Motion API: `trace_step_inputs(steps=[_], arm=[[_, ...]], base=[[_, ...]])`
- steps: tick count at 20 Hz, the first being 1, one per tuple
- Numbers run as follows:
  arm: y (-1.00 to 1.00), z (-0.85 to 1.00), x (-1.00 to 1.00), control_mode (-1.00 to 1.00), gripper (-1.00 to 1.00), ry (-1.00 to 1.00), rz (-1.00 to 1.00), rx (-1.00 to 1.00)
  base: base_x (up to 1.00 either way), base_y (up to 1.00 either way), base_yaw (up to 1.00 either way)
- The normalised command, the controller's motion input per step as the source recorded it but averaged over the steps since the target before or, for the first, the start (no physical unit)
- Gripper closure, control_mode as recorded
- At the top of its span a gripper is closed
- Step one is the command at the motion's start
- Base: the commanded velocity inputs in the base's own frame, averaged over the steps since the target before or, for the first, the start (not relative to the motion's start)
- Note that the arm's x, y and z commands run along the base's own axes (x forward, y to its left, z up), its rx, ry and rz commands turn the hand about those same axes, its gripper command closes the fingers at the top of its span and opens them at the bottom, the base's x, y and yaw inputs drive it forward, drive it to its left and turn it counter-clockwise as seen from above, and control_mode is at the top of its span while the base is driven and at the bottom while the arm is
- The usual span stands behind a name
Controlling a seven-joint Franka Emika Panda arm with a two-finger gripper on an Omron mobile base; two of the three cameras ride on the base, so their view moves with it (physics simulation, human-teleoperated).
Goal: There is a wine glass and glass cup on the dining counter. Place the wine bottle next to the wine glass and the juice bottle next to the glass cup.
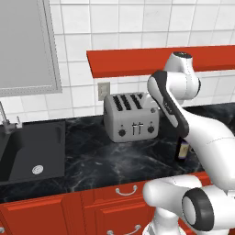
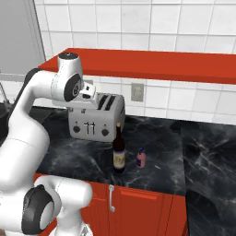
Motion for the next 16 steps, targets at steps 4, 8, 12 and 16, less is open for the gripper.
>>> trace_step_inputs(steps=[4,8,12,16], arm=[[0.00,0.00,-0.15,-1.00,-1.00,-0.04,0.03,0.00],[0.00,0.00,-0.39,-1.00,-1.00,-0.15,0.01,0.00],[0.00,0.00,-0.38,-1.00,-1.00,-0.10,-0.05,0.00],[0.00,0.00,-0.24,-1.00,-1.00,-0.06,-0.01,0.00]], base=[[0.00,0.00,0.00],[0.00,0.00,0.00],[0.00,0.00,0.00],[0.00,0.00,0.00]])
